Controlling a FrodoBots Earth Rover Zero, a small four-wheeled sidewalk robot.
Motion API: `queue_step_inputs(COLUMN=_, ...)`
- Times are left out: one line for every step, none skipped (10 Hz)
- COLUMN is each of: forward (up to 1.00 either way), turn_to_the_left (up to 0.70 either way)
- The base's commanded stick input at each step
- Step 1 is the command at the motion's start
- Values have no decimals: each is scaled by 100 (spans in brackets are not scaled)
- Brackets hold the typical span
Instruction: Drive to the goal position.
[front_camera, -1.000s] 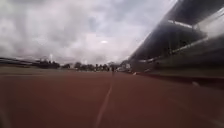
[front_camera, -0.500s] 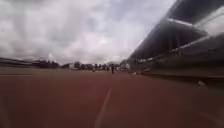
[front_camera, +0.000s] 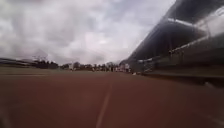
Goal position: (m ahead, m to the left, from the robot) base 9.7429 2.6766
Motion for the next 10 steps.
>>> queue_step_inputs(forward=70, turn_to_the_left=0)
queue_step_inputs(forward=70, turn_to_the_left=0)
queue_step_inputs(forward=70, turn_to_the_left=0)
queue_step_inputs(forward=70, turn_to_the_left=-1)
queue_step_inputs(forward=70, turn_to_the_left=-21)
queue_step_inputs(forward=70, turn_to_the_left=-35)
queue_step_inputs(forward=70, turn_to_the_left=-35)
queue_step_inputs(forward=70, turn_to_the_left=-35)
queue_step_inputs(forward=70, turn_to_the_left=-35)
queue_step_inputs(forward=70, turn_to_the_left=-21)
